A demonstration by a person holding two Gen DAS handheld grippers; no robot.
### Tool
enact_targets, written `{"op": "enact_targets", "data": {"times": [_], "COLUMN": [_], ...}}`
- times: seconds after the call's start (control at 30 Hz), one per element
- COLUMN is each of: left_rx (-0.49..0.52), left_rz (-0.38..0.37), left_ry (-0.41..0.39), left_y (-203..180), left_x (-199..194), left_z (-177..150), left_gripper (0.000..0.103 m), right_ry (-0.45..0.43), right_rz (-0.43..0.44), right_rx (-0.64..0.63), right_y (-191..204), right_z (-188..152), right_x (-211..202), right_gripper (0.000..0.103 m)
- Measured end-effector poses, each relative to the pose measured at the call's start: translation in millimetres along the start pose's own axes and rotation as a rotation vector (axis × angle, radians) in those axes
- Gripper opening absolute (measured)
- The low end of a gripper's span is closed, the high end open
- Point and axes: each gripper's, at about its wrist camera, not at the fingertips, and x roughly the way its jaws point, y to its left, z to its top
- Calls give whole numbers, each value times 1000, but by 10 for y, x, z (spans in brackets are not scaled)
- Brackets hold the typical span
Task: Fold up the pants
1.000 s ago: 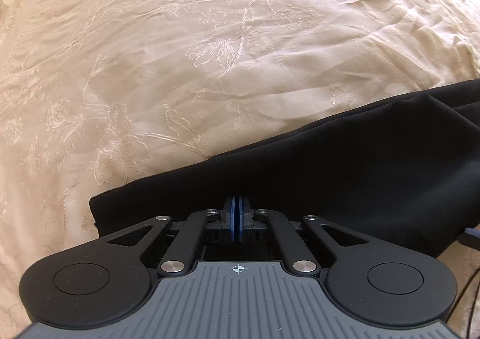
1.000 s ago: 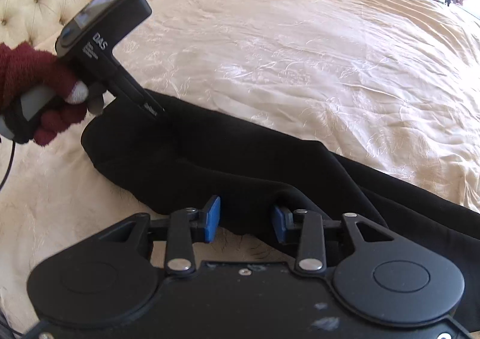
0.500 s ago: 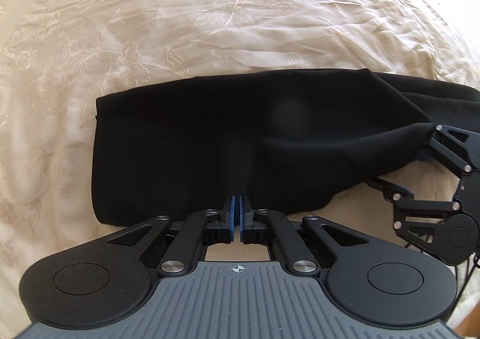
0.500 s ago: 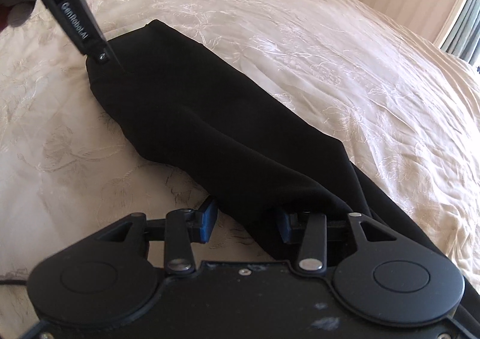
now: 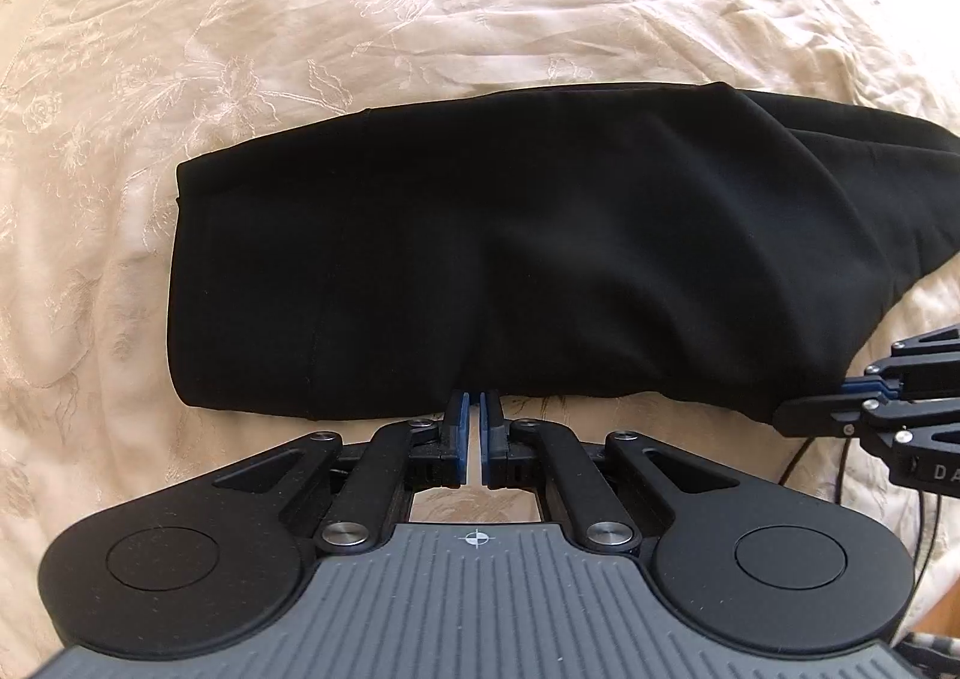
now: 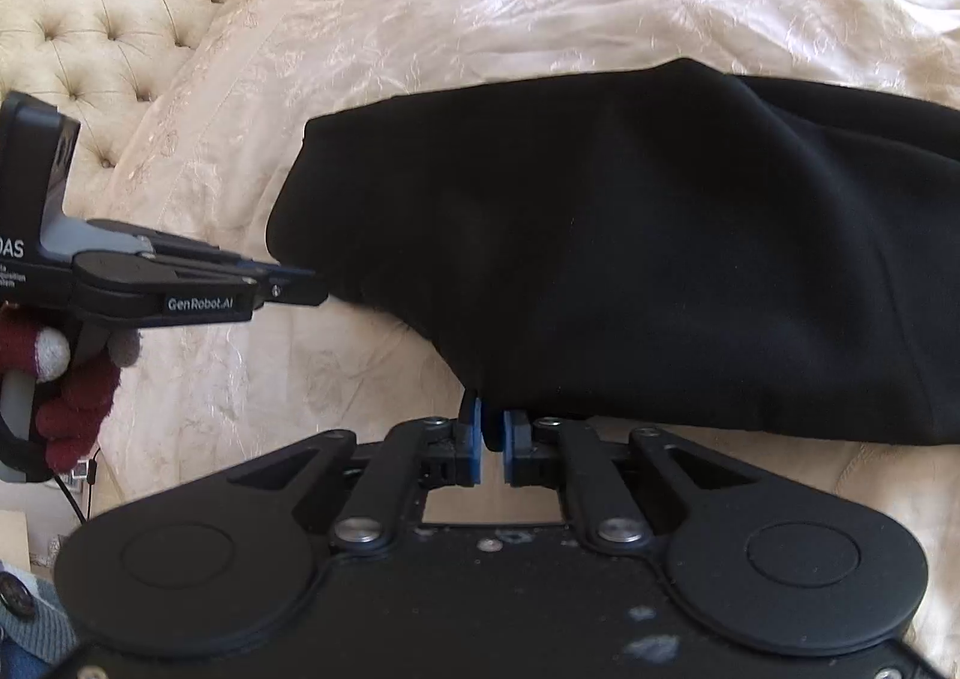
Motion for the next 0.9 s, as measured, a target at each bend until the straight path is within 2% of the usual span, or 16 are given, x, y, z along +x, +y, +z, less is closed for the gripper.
{"op": "enact_targets", "data": {"times": [0.13,0.2,0.23,0.37,0.5,0.6,0.63,0.7,0.73,0.83,0.9], "left_rx": [4,14,23,63,121,155,165,173,171,145,109], "left_rz": [5,10,18,24,17,16,27,47,53,88,62], "left_ry": [7,7,2,-35,-77,-109,-105,-92,-81,10,20], "left_y": [-3,3,-11,-59,-200,-304,-334,-376,-383,-317,-260], "left_x": [23,27,32,-7,-3,108,174,306,377,683,752], "left_z": [-41,-69,-63,-37,84,186,222,288,312,374,409], "left_gripper": [4,4,4,5,5,6,10,11,11,11,11], "right_ry": [95,134,127,-30,-196,-203,-202,-180,-174,-181,-171], "right_rz": [-9,-61,-74,-50,-90,-145,-170,-216,-267,-379,-440], "right_rx": [22,38,20,12,43,65,54,20,-23,-196,-301], "right_y": [-18,-6,30,150,122,-14,-61,-135,-188,-296,-402], "right_z": [-139,-184,-227,-279,-206,-93,-55,27,89,253,345], "right_x": [29,53,6,-339,-583,-561,-526,-443,-423,-356,-314], "right_gripper": [10,13,13,14,18,19,20,20,20,31,34]}}
